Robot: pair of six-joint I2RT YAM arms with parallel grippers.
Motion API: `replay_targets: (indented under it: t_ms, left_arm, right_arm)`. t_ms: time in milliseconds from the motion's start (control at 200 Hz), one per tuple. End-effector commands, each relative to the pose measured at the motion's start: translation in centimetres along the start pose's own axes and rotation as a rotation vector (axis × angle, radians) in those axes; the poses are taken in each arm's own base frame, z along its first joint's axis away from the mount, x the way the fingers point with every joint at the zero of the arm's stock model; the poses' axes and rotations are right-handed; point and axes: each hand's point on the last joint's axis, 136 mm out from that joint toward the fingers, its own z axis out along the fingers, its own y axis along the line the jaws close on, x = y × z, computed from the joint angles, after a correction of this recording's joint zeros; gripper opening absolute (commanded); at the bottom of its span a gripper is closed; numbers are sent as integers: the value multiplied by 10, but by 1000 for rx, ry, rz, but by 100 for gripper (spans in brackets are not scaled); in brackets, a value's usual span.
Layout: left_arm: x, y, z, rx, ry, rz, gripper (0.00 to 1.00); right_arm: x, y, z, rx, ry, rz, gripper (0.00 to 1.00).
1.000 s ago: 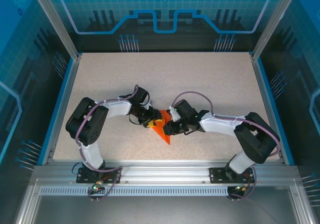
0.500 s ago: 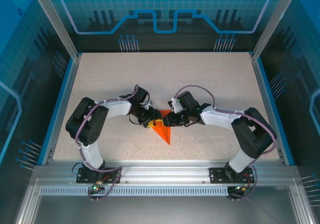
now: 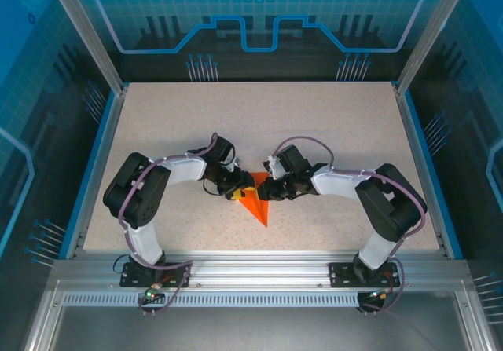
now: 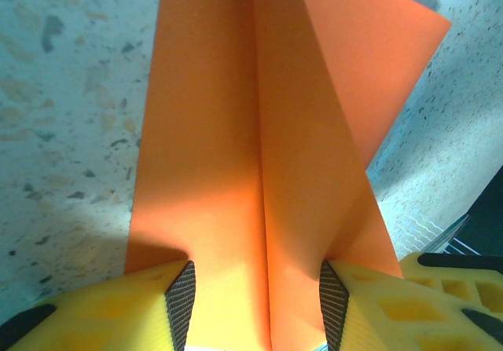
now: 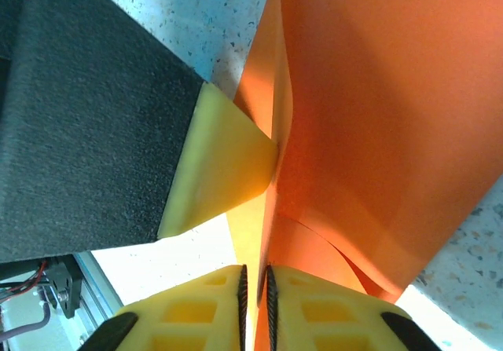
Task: Fold a paper plane with a square sheet of paper (fold left side to right side)
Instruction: Fourth fold the wing at the center of the table.
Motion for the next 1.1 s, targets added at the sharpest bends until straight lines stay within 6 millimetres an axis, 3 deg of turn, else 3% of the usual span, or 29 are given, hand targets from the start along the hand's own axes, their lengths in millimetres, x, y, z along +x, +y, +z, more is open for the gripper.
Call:
replay_targets:
  t_ms: [0,495,520,635,1095]
  left_arm:
    - [5,21,6,-84,16,-47,50]
    - [6,23,6,-90,14,-47,50]
    - [6,23,6,-90,16,-48,50]
    - [6,23,6,-88,17,-47,50]
    - [6,24,7,-88,16,-47,51]
  right_arm:
    - [0,-1,2,16,18,-6,12]
    - [14,-34,9,154,63,29,9]
    - [4,-29,7,148,42,20,9]
    - [2,-31,7,163,34,22,9]
    - [4,-35,5,189,41,23,9]
